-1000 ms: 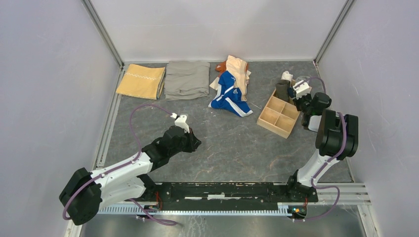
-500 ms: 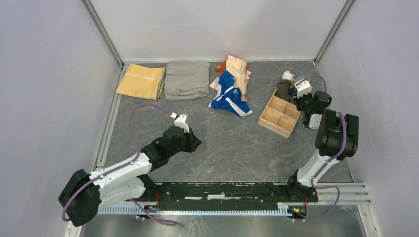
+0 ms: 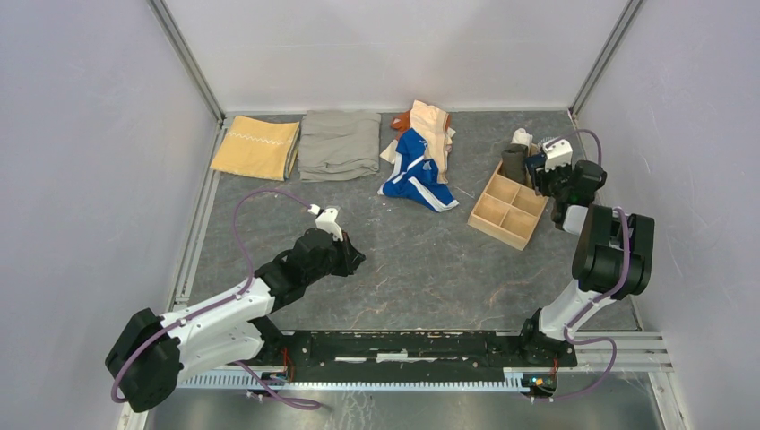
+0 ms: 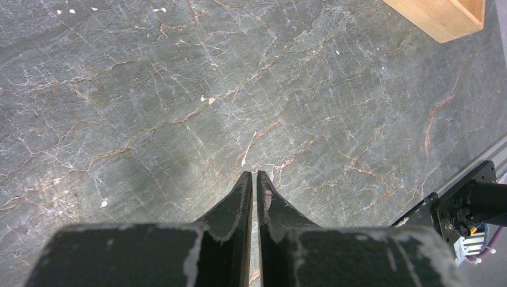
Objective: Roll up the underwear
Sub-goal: Place the underwear in the storage box.
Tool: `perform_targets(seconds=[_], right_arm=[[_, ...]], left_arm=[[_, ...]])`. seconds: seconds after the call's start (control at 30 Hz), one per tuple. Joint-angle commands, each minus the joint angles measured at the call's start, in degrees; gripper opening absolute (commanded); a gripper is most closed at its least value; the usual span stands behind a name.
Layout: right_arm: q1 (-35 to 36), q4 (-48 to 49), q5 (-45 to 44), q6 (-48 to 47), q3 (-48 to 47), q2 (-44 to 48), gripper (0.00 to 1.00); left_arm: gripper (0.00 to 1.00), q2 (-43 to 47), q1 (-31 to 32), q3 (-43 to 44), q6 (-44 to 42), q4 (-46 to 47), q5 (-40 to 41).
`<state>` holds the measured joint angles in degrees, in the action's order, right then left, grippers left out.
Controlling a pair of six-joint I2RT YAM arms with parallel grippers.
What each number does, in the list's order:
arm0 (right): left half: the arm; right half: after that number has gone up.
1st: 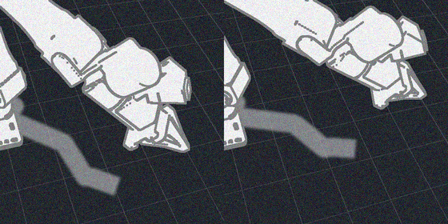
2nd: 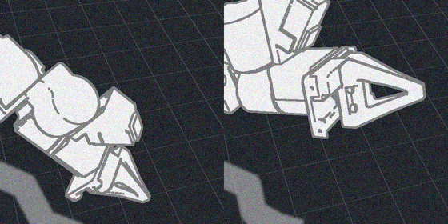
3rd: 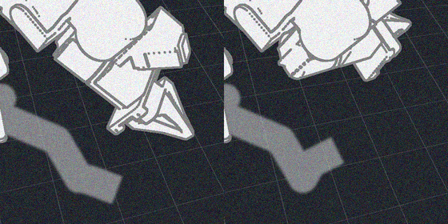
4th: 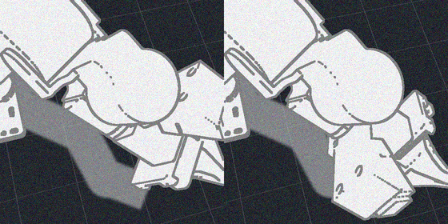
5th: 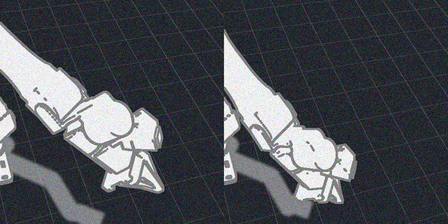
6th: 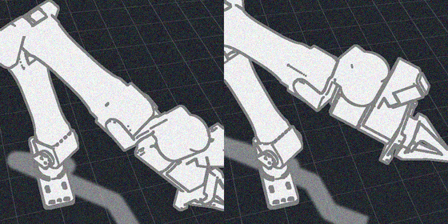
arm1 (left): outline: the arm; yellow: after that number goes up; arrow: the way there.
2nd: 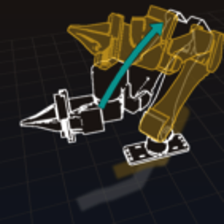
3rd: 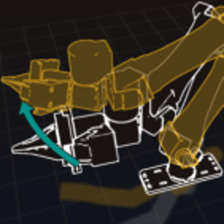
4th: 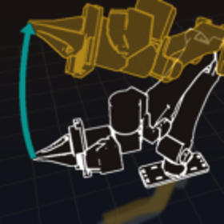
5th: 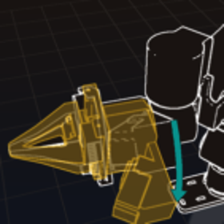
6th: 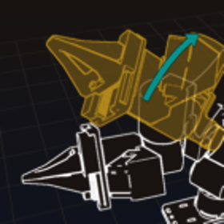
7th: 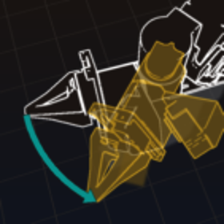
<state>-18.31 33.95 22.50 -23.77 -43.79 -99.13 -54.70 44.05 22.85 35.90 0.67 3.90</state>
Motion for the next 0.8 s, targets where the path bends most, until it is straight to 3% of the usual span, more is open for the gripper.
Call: perform_targets(seconds=[0.0, 0.23, 0.47, 0.67, 0.77], right_arm=[[-0.35, 2.22, -0.01, 2.13, -1.71, 3.68, 0.66], [-0.29, 4.26, 0.46, 3.37, -0.24, 5.79, 0.70], [-0.16, 12.05, 0.33, 14.54, 2.63, 12.63, 0.70], [0.68, 7.60, -4.53, 26.93, 5.15, 23.89, 0.68], [2.07, 1.79, -5.53, 30.21, 6.11, 31.10, 0.77]], left_arm=[[0.12, 0.91, -0.20, 0.48, -2.41, 1.45, -0.18], [0.12, 0.49, -0.20, 0.69, -2.35, 1.10, 0.47], [0.13, 0.99, -0.20, 1.40, -2.33, -0.13, 1.33], [0.20, 4.63, -0.20, 2.01, -1.94, -3.39, 5.13], [0.27, 5.87, -0.20, 3.51, -1.35, -6.46, 8.05]])
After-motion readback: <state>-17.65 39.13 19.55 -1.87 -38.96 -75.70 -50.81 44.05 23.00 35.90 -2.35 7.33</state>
